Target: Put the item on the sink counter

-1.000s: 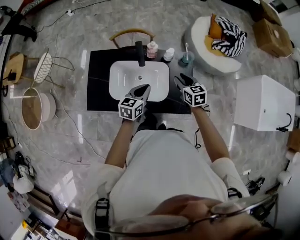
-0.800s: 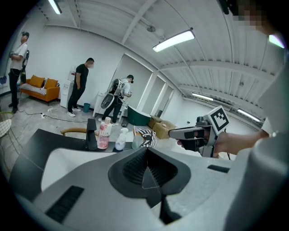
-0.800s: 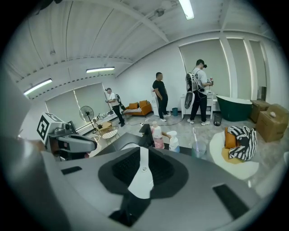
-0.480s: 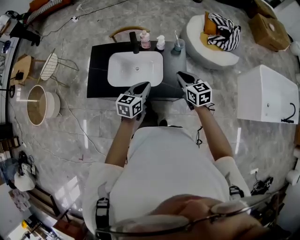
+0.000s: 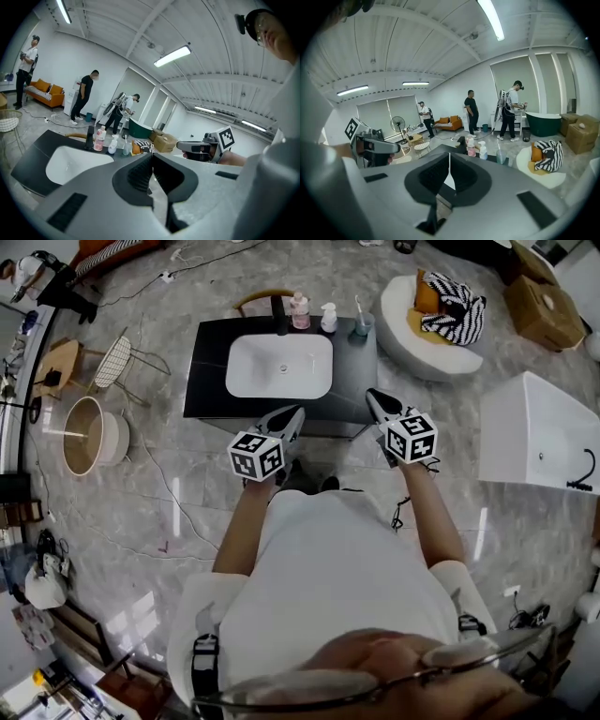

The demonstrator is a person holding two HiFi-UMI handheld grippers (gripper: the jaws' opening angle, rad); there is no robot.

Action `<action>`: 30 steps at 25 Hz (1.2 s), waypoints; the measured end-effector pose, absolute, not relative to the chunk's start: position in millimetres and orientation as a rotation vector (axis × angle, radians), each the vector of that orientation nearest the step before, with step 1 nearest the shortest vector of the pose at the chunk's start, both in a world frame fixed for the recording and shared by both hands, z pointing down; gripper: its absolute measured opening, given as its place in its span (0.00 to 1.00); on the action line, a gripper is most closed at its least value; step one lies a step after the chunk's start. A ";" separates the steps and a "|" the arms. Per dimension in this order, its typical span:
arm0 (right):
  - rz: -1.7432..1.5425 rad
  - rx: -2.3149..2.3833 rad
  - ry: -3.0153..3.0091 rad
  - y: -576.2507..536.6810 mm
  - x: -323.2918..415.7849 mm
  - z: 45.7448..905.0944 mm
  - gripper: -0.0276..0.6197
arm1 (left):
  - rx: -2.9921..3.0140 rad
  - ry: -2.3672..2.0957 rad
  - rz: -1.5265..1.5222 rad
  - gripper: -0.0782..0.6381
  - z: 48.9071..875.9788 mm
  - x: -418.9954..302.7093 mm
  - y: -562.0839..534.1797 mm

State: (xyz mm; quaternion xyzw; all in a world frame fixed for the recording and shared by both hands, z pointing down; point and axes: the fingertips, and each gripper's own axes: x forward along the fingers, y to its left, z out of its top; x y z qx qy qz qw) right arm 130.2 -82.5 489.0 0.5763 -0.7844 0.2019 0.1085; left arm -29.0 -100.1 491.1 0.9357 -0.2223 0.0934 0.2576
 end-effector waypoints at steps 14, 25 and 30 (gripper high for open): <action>0.519 1.758 -2.327 -69.1 67.6 462.2 0.05 | 2.727 -0.617 0.294 0.12 463.8 -94.6 -112.1; 0.452 1.881 -2.290 -80.5 39.9 433.6 0.05 | 2.767 -0.540 0.278 0.12 444.9 -126.5 -138.8; 0.461 1.890 -2.284 -82.6 35.2 434.8 0.05 | 2.754 -0.532 0.273 0.12 446.0 -130.8 -143.6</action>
